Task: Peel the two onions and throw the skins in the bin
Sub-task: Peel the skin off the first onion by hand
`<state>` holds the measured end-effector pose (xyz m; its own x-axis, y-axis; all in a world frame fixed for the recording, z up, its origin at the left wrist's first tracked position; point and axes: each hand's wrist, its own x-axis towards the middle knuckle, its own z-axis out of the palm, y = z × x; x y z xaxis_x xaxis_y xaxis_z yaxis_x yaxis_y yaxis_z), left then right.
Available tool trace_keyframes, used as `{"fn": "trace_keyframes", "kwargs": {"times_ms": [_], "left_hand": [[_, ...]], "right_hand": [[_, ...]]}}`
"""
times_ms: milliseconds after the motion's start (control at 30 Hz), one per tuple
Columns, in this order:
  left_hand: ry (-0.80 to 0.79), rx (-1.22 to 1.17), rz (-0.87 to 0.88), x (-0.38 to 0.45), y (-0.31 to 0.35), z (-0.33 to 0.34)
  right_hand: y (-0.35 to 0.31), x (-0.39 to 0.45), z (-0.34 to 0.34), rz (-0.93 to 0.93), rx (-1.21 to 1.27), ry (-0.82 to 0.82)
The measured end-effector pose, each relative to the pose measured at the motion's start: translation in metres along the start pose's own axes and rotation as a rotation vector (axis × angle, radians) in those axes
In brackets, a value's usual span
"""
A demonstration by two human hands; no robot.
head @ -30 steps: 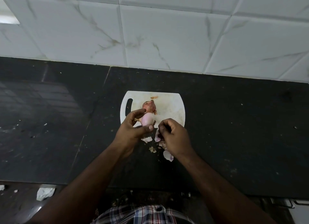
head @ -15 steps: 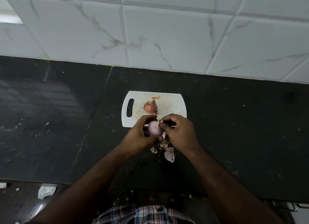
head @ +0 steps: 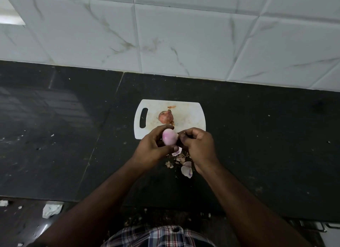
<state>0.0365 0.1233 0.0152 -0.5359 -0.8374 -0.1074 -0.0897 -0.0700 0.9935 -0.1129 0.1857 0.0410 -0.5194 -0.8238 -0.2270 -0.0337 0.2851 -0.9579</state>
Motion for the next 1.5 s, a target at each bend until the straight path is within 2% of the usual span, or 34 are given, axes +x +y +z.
{"fn": "trace_keyframes", "kwargs": {"times_ms": [200, 333, 433, 500, 633, 700, 733, 833, 933, 1067, 1167, 1233, 1300, 1400, 1500], "left_hand": [[-0.004, 0.030, 0.029, -0.004, -0.001, 0.001], [-0.017, -0.010, 0.022, -0.004, -0.002, 0.001], [-0.003, -0.106, 0.004, -0.005, -0.004, -0.004], [-0.011, -0.065, 0.005, -0.007, -0.005, -0.006], [-0.007, 0.049, 0.007, -0.008, -0.001, 0.000], [-0.013, 0.118, 0.033, -0.006, 0.001, 0.000], [-0.025, 0.160, 0.047, -0.006, 0.001, -0.001], [-0.034, 0.274, 0.044, -0.007, -0.001, -0.006], [-0.023, 0.287, 0.013, -0.007, -0.004, -0.006], [0.038, 0.285, -0.031, -0.007, -0.006, 0.003], [0.126, 0.089, -0.175, -0.006, -0.010, -0.003], [0.112, -0.147, -0.250, -0.006, -0.011, -0.016], [0.049, -0.283, -0.259, -0.005, -0.011, -0.025], [0.005, -0.289, -0.239, -0.004, -0.011, -0.026], [0.000, -0.219, -0.212, -0.004, -0.011, -0.023]], "right_hand": [[-0.013, -0.010, 0.000, 0.334, 0.480, -0.029], [-0.013, -0.009, -0.004, 0.383, 0.598, -0.076], [-0.016, -0.003, -0.016, 0.406, 0.805, -0.059], [-0.020, 0.002, -0.021, 0.265, 0.614, -0.062], [-0.018, 0.002, -0.017, -0.141, -0.363, -0.179], [-0.015, 0.001, -0.015, -0.225, -0.722, -0.282], [-0.014, 0.000, -0.015, -0.228, -0.792, -0.298], [-0.008, -0.002, -0.012, -0.231, -0.784, -0.230], [-0.004, -0.004, -0.006, -0.287, -0.814, -0.137], [0.005, -0.010, -0.003, -0.537, -1.031, 0.029], [0.006, -0.015, 0.000, -0.696, -0.986, 0.123], [0.002, -0.013, -0.002, -0.680, -0.861, 0.093], [0.000, -0.004, -0.010, -0.505, -0.748, -0.035], [0.008, 0.000, -0.017, -0.306, -0.718, -0.216], [0.004, -0.001, -0.017, -0.313, -0.696, -0.274]]}}
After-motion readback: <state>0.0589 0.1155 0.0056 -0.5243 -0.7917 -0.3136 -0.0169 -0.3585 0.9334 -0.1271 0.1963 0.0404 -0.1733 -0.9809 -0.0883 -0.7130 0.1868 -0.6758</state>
